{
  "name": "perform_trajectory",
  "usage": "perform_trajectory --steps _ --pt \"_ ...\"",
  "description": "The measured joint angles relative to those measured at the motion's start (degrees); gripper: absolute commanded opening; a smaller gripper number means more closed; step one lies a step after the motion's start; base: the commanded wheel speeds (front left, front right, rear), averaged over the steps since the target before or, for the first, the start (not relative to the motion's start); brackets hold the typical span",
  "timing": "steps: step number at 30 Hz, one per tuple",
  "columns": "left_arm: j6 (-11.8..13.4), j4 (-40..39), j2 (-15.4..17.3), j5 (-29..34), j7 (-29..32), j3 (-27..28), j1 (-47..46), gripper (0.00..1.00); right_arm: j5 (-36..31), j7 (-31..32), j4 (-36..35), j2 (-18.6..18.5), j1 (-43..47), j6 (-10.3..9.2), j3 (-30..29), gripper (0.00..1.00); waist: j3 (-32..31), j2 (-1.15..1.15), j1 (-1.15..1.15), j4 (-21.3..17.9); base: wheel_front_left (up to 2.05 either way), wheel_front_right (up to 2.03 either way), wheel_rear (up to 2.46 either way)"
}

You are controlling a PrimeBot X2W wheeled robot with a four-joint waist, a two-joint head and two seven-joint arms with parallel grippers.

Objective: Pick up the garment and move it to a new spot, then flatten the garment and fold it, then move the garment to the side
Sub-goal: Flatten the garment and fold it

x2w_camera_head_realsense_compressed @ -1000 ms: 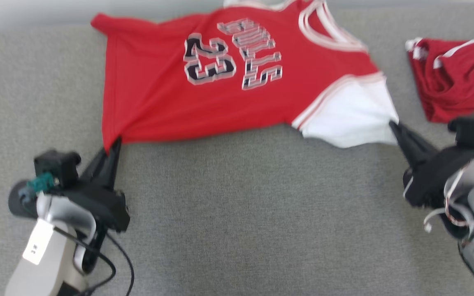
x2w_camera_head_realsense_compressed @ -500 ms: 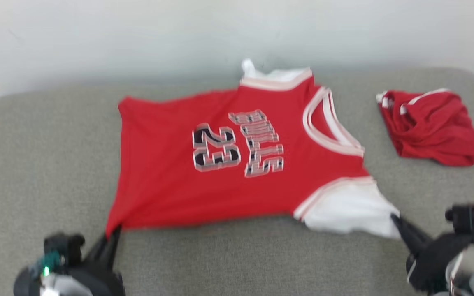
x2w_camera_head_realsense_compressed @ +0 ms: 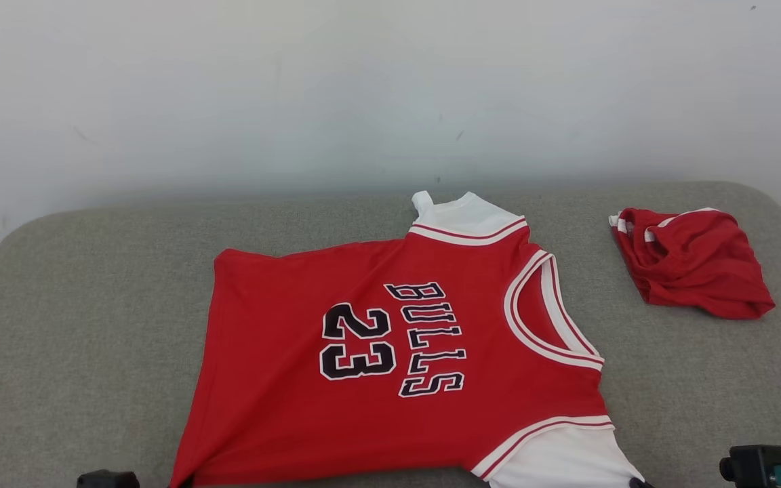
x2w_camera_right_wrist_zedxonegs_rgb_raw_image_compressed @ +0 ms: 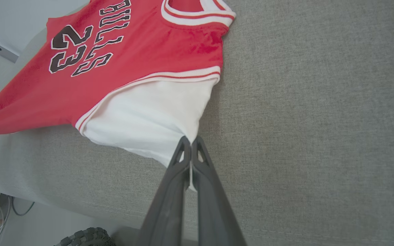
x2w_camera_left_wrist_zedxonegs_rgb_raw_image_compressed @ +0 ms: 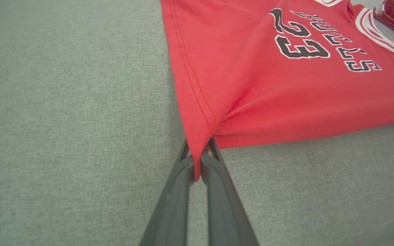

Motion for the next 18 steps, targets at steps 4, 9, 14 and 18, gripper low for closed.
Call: perform_trajectory --steps 4,9,14,18 --pt "0.2 -2.3 0.0 -1.1 1.2 0.2 1.0 0.0 2.9 1.1 -3.0 -1.0 2.1 -1.3 -2.1 0.0 -0.2 0.0 0.01 0.5 0.0 0.0 0.0" --pt "0.3 -3.6 0.4 -1.9 3.4 -0.1 1.4 0.0 3.5 4.4 -4.9 -2.3 4.2 -2.59 -1.5 0.0 0.0 0.01 0.01 1.1 0.0 0.0 0.0" --pt "0.7 -3.1 0.6 -1.5 6.0 -1.2 1.9 0.0 3.7 7.1 -5.0 -1.7 4.5 -3.52 1.4 0.0 0.4 0.01 0.01 1.2 0.0 0.0 0.0" --pt "0.8 -0.5 0.1 -0.8 7.9 -2.2 1.6 0.0 1.1 9.5 -3.2 -1.7 3.3 -4.5 2.8 0.0 1.0 0.01 0.01 1.0 0.0 0.0 0.0"
